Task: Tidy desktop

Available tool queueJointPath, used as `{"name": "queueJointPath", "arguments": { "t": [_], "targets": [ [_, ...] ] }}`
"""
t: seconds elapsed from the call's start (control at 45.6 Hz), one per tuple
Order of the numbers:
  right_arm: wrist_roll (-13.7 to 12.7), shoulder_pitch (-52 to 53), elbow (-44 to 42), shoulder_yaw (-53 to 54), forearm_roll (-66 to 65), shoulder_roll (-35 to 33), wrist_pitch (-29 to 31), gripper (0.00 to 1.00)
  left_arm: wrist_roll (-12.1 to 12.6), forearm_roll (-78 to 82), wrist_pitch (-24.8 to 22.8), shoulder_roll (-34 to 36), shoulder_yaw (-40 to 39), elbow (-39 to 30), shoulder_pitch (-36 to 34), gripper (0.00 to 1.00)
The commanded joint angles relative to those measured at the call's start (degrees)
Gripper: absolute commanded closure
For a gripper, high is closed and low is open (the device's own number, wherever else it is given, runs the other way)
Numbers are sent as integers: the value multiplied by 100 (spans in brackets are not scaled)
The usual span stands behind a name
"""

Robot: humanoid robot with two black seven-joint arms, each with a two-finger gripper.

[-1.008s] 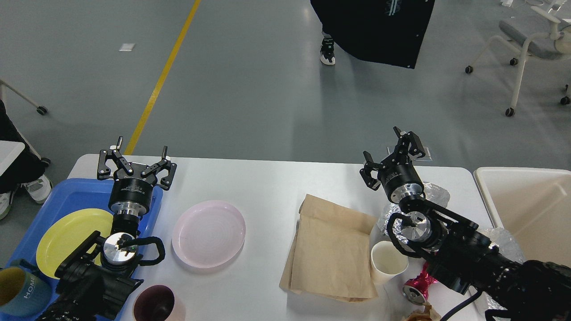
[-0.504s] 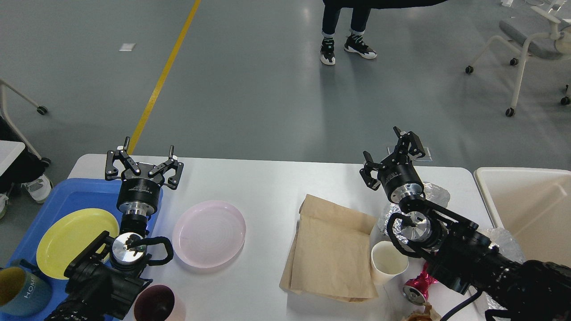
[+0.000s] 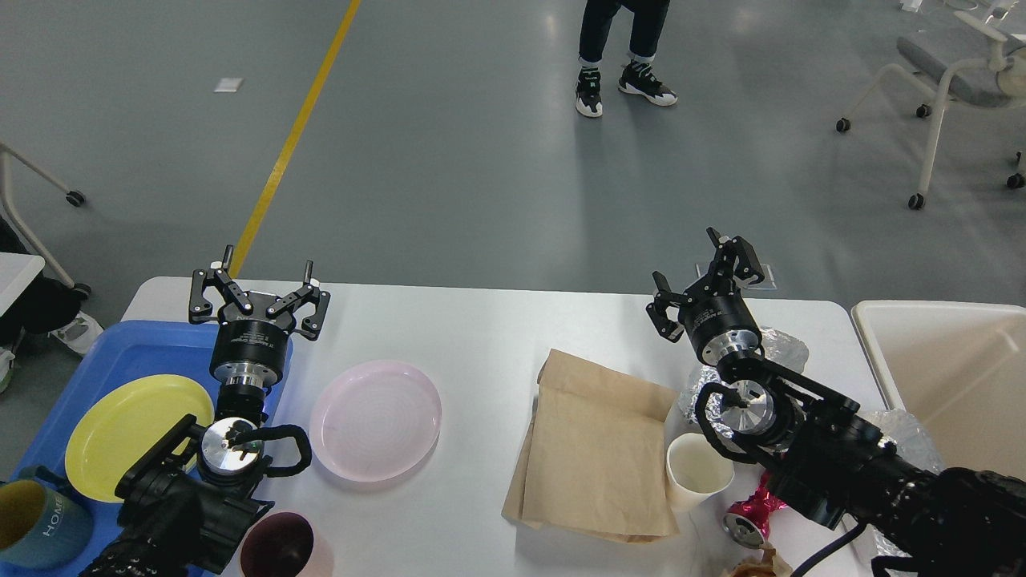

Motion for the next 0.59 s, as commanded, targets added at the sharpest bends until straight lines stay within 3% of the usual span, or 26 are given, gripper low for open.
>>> {"name": "queueJointPath", "arguments": {
  "t": [0.0, 0.132, 0.329, 0.57],
  "targets": [
    [0, 0, 2, 0, 0, 0, 5, 0, -8, 0, 23, -3, 52, 0, -15, 0],
    [0, 0, 2, 0, 0, 0, 5, 0, 36, 18, 138, 32, 298, -18, -24, 0],
    [0, 0, 2, 0, 0, 0, 5, 0, 63, 26, 410, 664, 1458, -36, -235, 0],
    [0, 0, 2, 0, 0, 0, 5, 0, 72, 18, 1657, 1430, 2521, -44, -1043, 0]
  ]
}}
